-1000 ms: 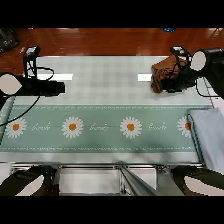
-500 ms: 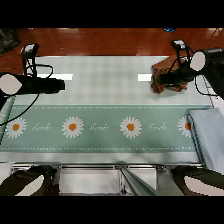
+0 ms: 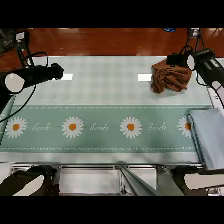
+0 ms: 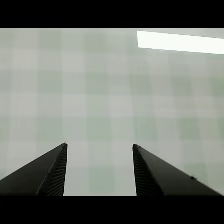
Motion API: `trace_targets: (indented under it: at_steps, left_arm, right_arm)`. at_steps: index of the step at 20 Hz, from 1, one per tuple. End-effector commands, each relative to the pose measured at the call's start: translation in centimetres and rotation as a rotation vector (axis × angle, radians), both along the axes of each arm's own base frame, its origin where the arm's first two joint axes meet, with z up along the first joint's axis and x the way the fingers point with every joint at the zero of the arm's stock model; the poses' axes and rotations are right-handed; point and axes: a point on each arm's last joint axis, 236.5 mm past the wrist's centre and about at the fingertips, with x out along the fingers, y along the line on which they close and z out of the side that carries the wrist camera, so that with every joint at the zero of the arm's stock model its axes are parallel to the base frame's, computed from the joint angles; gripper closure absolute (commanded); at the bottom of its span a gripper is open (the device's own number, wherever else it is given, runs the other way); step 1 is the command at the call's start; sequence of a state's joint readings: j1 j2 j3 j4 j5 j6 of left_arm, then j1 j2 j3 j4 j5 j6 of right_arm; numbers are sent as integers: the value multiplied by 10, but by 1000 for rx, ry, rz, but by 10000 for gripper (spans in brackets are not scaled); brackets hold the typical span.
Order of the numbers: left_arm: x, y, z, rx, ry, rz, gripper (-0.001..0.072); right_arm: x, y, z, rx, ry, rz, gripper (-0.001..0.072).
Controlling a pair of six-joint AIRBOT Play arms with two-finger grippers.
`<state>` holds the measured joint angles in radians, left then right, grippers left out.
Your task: Fold the shirts.
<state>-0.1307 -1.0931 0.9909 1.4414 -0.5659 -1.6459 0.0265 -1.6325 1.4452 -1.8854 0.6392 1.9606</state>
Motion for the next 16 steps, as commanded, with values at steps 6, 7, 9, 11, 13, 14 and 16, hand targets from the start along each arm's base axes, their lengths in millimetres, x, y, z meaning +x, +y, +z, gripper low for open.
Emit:
trace_targets:
  at_steps: [6,7,9,11,13,14,16]
  left_arm:
    - [4,2,3,-13,-13,11,202]
    - [1,3,6,-14,0,12,203]
    - [0,13,29,-15,-4,26,203]
    - [-10,33,71,-11,-23,58,203]
    - [-38,51,97,21,-6,65,203]
    - [-58,56,100,23,21,74,203]
    - [-103,54,91,25,101,60,203]
  right_arm:
    - [-20,-17,-140,119,429,-38,331]
    - [-25,-15,-140,119,452,-24,454]
    - [-33,-10,-129,107,490,38,686]
    - [-29,-8,-93,97,463,72,686]
    - [-12,2,-28,104,326,111,686]
    - [-3,8,15,107,221,129,686]
    - [3,20,106,98,16,165,687]
